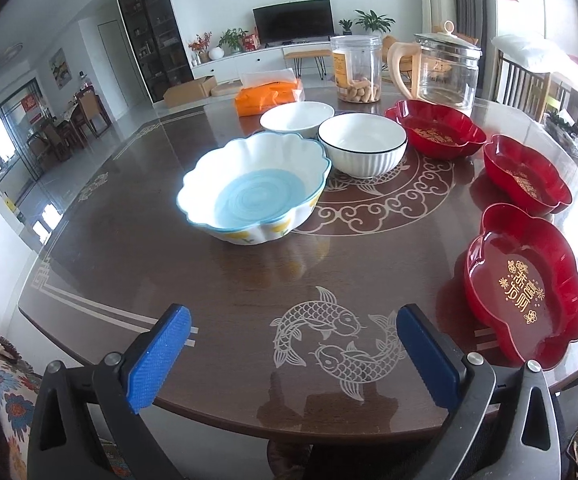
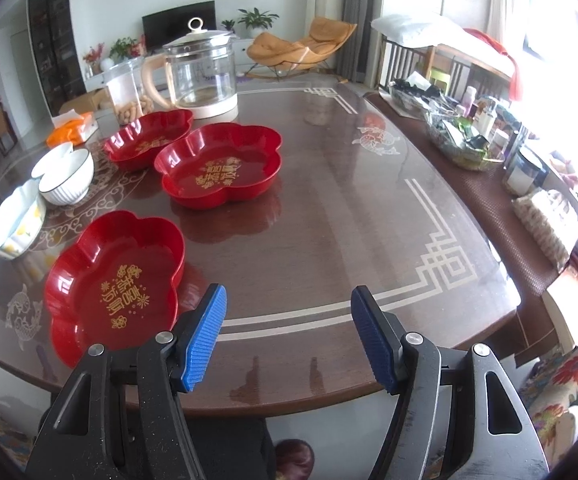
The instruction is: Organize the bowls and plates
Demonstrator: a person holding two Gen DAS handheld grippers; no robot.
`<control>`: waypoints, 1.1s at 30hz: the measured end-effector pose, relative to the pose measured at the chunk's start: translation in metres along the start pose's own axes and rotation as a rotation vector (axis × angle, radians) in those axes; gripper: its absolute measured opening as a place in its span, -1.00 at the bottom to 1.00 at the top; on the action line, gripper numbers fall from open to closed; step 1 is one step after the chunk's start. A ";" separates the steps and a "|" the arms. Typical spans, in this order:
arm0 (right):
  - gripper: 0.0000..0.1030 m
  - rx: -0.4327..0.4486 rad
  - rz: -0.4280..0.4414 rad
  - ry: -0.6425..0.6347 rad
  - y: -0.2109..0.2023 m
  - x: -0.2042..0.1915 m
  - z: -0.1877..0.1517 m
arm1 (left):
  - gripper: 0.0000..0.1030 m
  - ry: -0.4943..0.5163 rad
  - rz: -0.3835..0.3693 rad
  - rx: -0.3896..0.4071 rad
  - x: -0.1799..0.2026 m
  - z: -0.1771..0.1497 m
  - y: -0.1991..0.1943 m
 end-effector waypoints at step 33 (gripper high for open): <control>0.33 0.012 0.259 -0.021 -0.025 -0.002 -0.005 | 0.98 0.043 -0.038 -0.005 0.029 -0.021 -0.017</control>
Point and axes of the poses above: each gripper's, at about its wrist camera, not at the fingertips, and y roughly the way its jaws point, x to its right, z to its top, the point moved 10 cm from there along y, roughly the way its jaws point, and after that the axes turned 14 degrees about y, right-handed, at the moved point
